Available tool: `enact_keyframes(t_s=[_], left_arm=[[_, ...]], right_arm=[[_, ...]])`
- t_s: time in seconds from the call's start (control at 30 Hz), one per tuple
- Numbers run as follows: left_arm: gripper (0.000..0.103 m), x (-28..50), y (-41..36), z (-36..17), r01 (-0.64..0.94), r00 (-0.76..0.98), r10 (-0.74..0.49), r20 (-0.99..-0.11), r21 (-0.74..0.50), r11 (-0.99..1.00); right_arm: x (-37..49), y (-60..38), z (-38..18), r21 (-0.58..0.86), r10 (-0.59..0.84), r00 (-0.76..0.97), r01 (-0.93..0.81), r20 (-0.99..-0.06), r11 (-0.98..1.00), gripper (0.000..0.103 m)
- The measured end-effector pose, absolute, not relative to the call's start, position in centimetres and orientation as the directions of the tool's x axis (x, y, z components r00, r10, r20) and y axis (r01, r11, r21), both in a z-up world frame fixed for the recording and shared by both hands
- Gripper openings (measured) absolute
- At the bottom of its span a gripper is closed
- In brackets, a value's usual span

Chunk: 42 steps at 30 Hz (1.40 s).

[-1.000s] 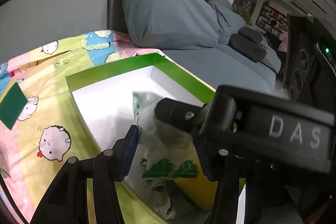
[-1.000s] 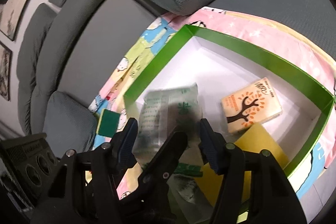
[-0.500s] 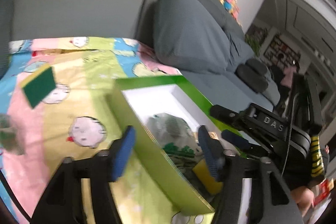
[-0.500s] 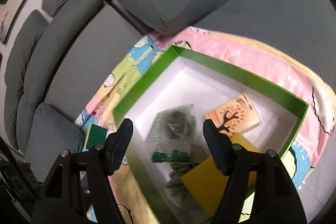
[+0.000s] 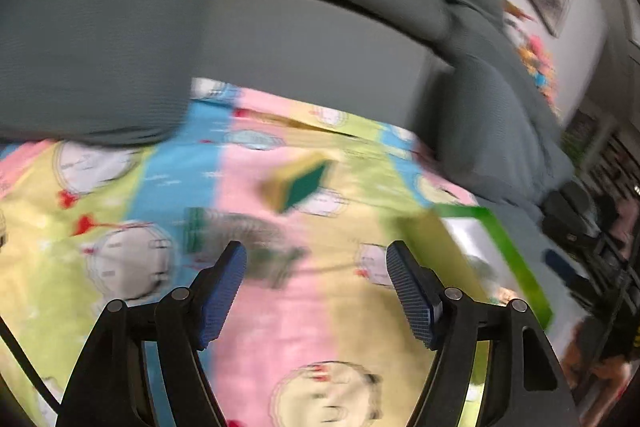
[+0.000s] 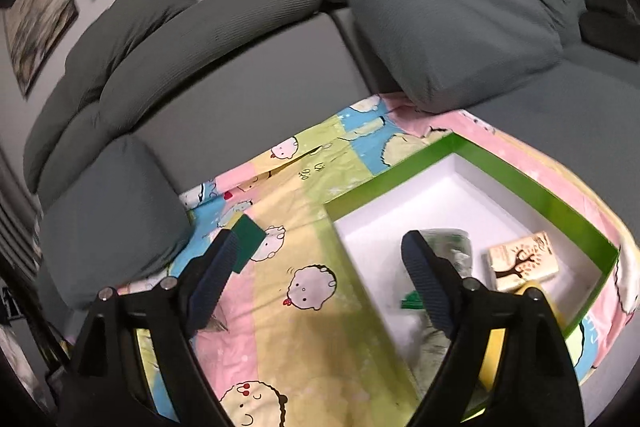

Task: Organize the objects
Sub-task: 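Move the right gripper back to the second clear bag on the blanket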

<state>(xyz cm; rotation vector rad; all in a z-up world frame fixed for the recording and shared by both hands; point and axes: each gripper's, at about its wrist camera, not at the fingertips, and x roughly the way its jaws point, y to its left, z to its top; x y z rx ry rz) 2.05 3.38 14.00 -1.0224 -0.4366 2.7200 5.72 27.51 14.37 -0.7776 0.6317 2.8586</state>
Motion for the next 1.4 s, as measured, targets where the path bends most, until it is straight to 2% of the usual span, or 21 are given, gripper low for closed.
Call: enact_keyframes(t_s=[0.07, 0.27, 0.37, 0.5, 0.63, 0.87, 0.93, 1.0, 1.13, 1.27, 1.4], left_arm=[[0.079, 2.2, 1.2, 13.3, -0.021, -0.742, 0.241, -0.625, -0.337, -0.941], [0.079, 1.6, -3.0, 10.7, 0.108, -0.723, 0.181, -0.667, -0.368, -0.924], [0.079, 1.5, -4.4, 10.1, 0.147, -0.715, 0.142, -0.685, -0.345, -0.927], [0.079, 1.9, -6.4, 10.1, 0.198, -0.731, 0.089, -0.676, -0.336, -0.921], [0.079, 1.8, -7.9, 9.5, 0.229, -0.713, 0.092, -0.695, -0.355, -0.906], [0.079, 1.8, -8.2, 8.9, 0.223, -0.687, 0.105, -0.719, -0.346, -0.911], [0.079, 1.8, -8.3, 9.0, 0.212, -0.689, 0.107, -0.717, -0.341, -0.916], [0.079, 1.7, -8.4, 9.0, 0.208, -0.682, 0.106, -0.723, -0.331, -0.920], [0.079, 1.3, -9.0, 8.4, 0.221, -0.662, 0.124, -0.739, -0.351, -0.910], [0.079, 1.2, -9.6, 8.3, 0.226, -0.656, 0.144, -0.741, -0.375, -0.899], [0.079, 1.1, -9.3, 8.2, 0.203, -0.647, 0.168, -0.744, -0.381, -0.902]], right_arm=[[5.2, 26.3, 14.5, 0.340, -0.006, -0.861, -0.194, -0.509, -0.920, 0.084], [3.2, 22.9, 14.3, 0.347, -0.103, -0.852, -0.095, -0.513, -0.933, 0.084], [2.1, 21.1, 13.8, 0.357, -0.152, -0.839, -0.054, -0.523, -0.932, 0.084], [0.3, 19.8, 12.5, 0.415, -0.236, -0.804, -0.015, -0.546, -0.910, 0.084], [-1.6, 18.2, 11.1, 0.460, -0.299, -0.769, 0.006, -0.566, -0.888, 0.084], [-4.7, 14.3, 8.5, 0.445, -0.344, -0.698, 0.040, -0.628, -0.895, 0.082], [-5.5, 12.7, 7.7, 0.397, -0.313, -0.671, 0.031, -0.672, -0.917, 0.068], [-5.9, 11.8, 7.4, 0.354, -0.271, -0.680, 0.018, -0.681, -0.935, 0.064], [-7.2, 10.9, 6.9, 0.412, -0.344, -0.663, 0.059, -0.664, -0.909, 0.064], [-8.3, 10.0, 5.8, 0.350, -0.285, -0.651, 0.033, -0.704, -0.936, 0.070], [-9.1, 10.0, 4.5, 0.395, -0.331, -0.610, 0.031, -0.720, -0.918, 0.070]])
